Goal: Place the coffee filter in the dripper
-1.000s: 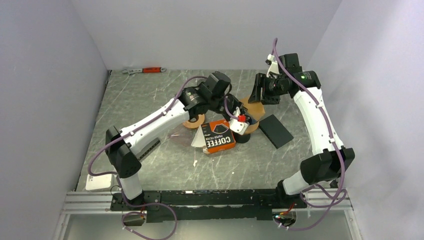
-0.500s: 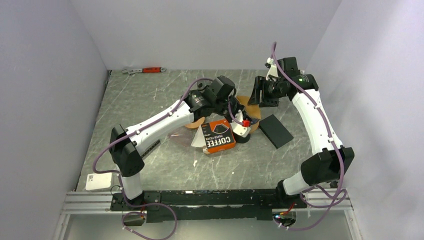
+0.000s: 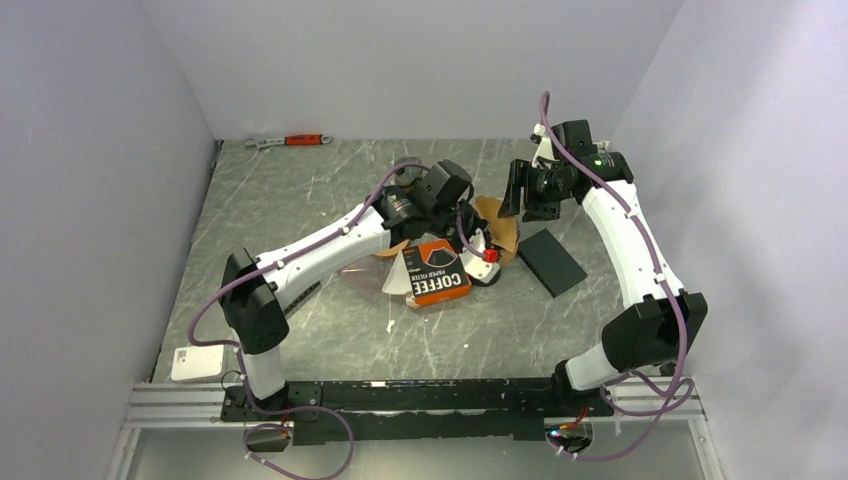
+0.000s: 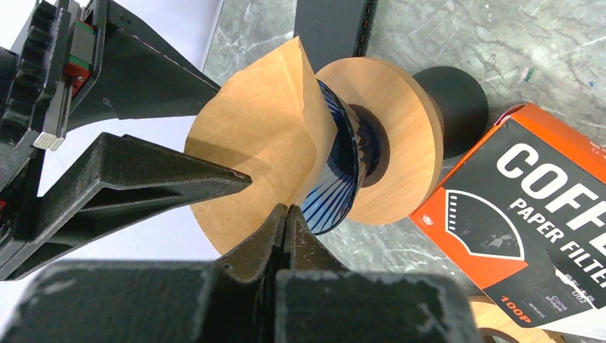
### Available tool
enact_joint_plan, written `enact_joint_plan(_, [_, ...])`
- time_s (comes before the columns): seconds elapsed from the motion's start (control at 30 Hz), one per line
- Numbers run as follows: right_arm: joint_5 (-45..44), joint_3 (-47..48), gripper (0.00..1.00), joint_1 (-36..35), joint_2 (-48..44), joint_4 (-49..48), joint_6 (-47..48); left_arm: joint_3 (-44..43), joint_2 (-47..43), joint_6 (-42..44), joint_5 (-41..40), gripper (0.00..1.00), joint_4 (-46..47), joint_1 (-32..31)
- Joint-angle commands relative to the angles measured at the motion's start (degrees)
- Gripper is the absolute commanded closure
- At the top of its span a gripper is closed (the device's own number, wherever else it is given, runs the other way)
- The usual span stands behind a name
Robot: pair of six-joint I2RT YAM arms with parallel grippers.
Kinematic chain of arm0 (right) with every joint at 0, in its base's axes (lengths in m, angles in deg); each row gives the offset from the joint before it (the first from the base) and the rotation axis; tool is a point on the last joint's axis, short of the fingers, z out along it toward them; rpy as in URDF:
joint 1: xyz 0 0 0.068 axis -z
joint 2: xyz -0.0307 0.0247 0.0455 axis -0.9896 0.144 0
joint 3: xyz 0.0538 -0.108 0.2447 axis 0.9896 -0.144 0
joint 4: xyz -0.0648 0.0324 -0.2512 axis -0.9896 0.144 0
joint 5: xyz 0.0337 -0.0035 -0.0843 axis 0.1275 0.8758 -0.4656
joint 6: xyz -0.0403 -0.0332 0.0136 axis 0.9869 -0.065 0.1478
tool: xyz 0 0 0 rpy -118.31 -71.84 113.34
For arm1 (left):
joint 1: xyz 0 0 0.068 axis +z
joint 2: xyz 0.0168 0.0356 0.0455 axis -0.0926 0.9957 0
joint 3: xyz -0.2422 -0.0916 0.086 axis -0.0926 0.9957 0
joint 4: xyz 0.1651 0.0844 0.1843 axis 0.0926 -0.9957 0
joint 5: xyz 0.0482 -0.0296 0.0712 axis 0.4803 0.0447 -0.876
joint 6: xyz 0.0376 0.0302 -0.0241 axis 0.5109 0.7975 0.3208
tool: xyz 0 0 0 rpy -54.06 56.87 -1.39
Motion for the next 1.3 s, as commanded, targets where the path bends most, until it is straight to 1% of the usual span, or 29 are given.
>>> enact_joint_plan(0.0, [-1.16, -0.57, 0.36, 0.19, -0.3, 0.42, 0.66, -0.87, 0.42, 1.18, 1.38, 1.0, -0.76, -0.33])
enact_joint_plan(0.2, [-3.51, -3.25, 0.36, 0.29, 0.43, 0.42, 1.19, -2.0, 0.88, 1.05, 1.68, 1.0, -3.34, -0.41])
enact_joint_plan(0.37, [-2.26, -3.73, 0.36, 0.27, 1.06, -0.3, 1.42, -0.99, 0.45, 1.11, 1.31, 1.0, -2.95, -0.33])
enact_joint_plan(0.47, [-1.47, -4.39, 0.36, 0.27, 1.29, -0.85, 1.39, -0.87, 0.45, 0.43, 1.1, 0.95, -2.39, -0.44])
enact_joint_plan(0.53, [-1.11, -4.93, 0.36, 0.28, 1.47, -1.15, 1.26, -0.81, 0.51, 0.09, 0.9, 0.88, -2.02, -0.41])
enact_joint_plan(0.6, [-0.71, -5.38, 0.36, 0.27, 1.7, -1.53, 1.21, -0.7, 0.61, 0.29, 0.87, 0.84, -1.83, -0.42])
enact_joint_plan(0.7, [-0.72, -5.16, 0.36, 0.27, 2.62, -1.1, 1.45, -0.78, 0.8, 0.22, 0.96, 0.7, -1.5, -0.43])
enact_joint_plan(0.83, [-0.4, -5.47, 0.36, 0.35, 3.22, -1.47, 1.53, -0.24, 0.65, -0.27, 0.77, 0.57, 0.09, -0.43])
enact_joint_plan(0.87, [-0.02, -5.57, 0.36, 0.36, 3.27, -1.59, 1.37, -0.03, 0.57, -0.58, 0.59, 0.52, 0.68, -0.42])
enact_joint_plan(0.93, [1.0, -5.74, 0.36, 0.44, 3.37, -1.83, 1.34, 0.23, 0.32, -1.72, 0.16, 0.47, 2.11, -0.42])
enact_joint_plan(1.03, [2.51, -5.88, 0.36, 0.44, 3.4, -2.29, 1.41, 0.96, -0.26, -4.87, -0.39, 0.39, 5.44, -0.41])
enact_joint_plan(1.13, [3.4, -5.43, 0.36, 0.44, 3.22, -2.26, 1.55, 2.78, -1.98, -9.67, 0.24, 0.31, 11.14, -0.4])
enact_joint_plan(1.2, [3.56, -4.78, 0.35, 0.48, 3.2, -1.79, 1.65, 4.73, -3.93, -13.39, 0.43, 0.23, 15.33, -0.41])
enact_joint_plan(1.27, [3.38, -4.11, 0.36, 0.44, 3.12, -1.1, 1.78, 7.02, -6.01, -17.71, 0.36, 0.12, 19.16, -0.47])
